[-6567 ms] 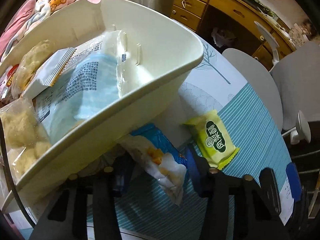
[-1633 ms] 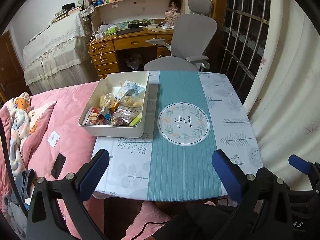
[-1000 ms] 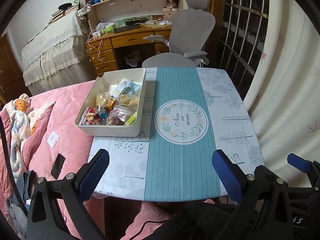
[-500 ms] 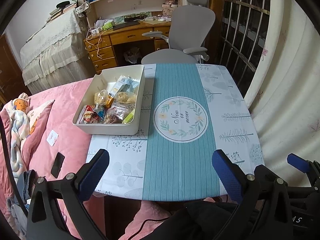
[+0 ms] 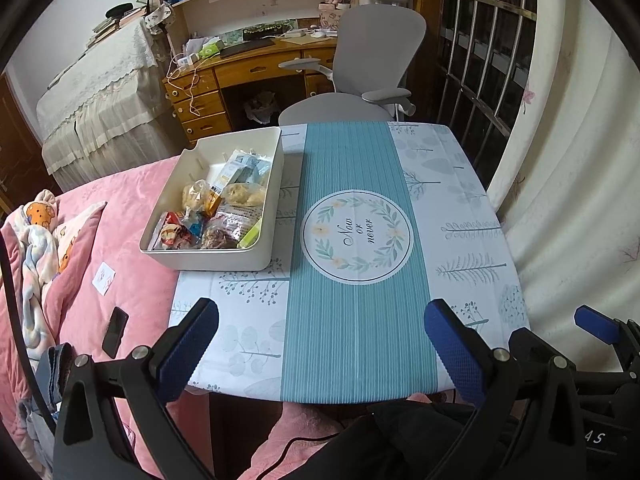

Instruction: Organize snacks

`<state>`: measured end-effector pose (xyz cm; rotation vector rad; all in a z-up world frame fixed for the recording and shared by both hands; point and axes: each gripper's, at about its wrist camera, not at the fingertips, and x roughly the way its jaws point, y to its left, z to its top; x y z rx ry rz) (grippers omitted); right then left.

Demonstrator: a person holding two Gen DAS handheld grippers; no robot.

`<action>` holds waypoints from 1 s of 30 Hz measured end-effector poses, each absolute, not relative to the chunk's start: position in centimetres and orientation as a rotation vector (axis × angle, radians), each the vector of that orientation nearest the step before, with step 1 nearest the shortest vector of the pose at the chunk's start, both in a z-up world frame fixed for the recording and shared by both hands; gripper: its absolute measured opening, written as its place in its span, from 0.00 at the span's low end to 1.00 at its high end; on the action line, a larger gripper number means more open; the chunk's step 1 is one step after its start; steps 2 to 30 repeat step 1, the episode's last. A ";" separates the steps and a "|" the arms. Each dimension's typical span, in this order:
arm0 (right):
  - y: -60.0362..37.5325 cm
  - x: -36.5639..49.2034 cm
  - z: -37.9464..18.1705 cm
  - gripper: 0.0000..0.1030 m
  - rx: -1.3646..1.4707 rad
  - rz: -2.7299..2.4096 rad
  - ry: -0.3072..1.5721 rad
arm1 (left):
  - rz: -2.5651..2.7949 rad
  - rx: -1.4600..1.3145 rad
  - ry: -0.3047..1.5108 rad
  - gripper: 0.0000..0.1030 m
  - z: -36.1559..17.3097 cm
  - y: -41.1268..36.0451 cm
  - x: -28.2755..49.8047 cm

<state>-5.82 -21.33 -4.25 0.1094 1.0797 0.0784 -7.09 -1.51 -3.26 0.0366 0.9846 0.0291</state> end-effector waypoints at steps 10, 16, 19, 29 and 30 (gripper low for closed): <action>-21.3 -5.8 -4.3 1.00 0.109 0.079 1.080 | 0.029 0.037 0.986 0.99 -3.3 -1.6 -7.0; -21.3 -5.8 -4.3 1.00 0.109 0.079 1.080 | 0.029 0.037 0.986 0.99 -3.3 -1.6 -7.0; -21.3 -5.8 -4.3 1.00 0.109 0.079 1.080 | 0.029 0.037 0.986 0.99 -3.3 -1.6 -7.0; -21.3 -5.8 -4.3 1.00 0.109 0.079 1.080 | 0.029 0.037 0.986 0.99 -3.3 -1.6 -7.0; -21.3 -5.8 -4.3 1.00 0.109 0.079 1.080 | 0.029 0.037 0.986 0.99 -3.3 -1.6 -7.0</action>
